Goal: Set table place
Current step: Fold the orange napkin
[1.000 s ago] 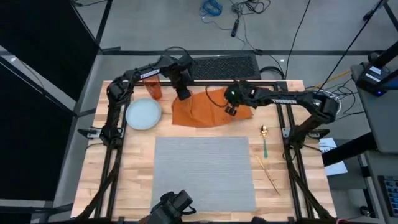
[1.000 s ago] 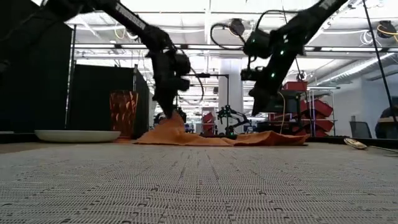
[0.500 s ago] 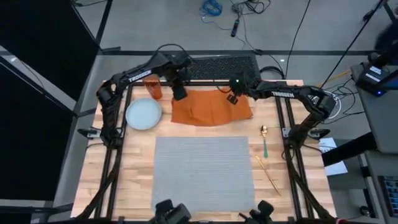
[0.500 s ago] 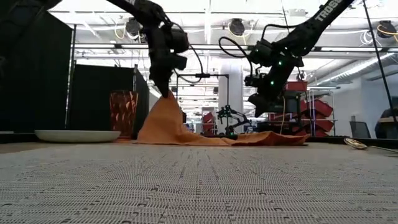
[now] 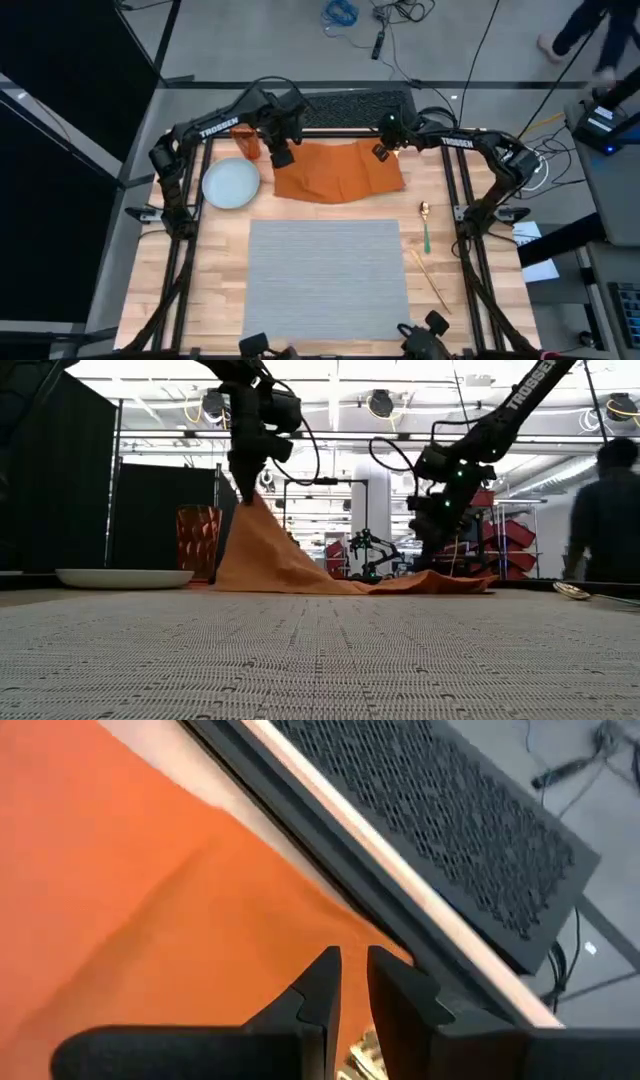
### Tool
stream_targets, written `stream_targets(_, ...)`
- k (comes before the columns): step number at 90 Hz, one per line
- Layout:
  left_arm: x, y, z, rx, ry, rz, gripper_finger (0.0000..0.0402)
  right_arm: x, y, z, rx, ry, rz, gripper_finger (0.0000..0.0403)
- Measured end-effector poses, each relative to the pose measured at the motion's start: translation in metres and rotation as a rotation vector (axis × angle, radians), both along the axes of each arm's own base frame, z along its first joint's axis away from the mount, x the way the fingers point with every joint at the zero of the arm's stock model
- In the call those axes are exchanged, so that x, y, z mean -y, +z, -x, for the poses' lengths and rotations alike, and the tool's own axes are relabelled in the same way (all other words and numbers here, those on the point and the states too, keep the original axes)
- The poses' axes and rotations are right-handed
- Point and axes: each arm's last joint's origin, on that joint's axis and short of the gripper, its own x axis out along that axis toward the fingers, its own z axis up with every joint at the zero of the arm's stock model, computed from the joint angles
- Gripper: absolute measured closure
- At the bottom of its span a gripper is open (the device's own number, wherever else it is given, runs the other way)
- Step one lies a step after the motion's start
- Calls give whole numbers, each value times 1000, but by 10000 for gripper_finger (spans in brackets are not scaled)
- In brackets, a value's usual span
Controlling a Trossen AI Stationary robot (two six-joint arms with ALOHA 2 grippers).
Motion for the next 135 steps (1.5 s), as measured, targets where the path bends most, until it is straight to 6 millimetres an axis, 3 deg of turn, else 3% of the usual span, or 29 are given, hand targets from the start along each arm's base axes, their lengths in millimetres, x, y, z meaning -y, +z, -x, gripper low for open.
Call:
stream_targets(15,6,0,-2,-21,1,0,401,5,-4,5,-80,-47,-26,365)
stream_targets(25,12,0,-4,-49,-10,-16,401,11,3,3,-147,-78,-7,365)
stream_targets(50,30,0,-12,-92,-58,-49,401,23,24,-23,-200,-90,39,365)
stream_targets(69,42,0,-16,-152,-72,-105,401,31,6,-32,-273,-104,-27,365)
stream_targets(92,59,0,-21,-205,-106,-174,401,42,-24,-22,-313,-138,-152,364)
stream_targets(135,77,0,-29,-204,-147,-194,401,54,-19,-9,-113,-88,-279,364)
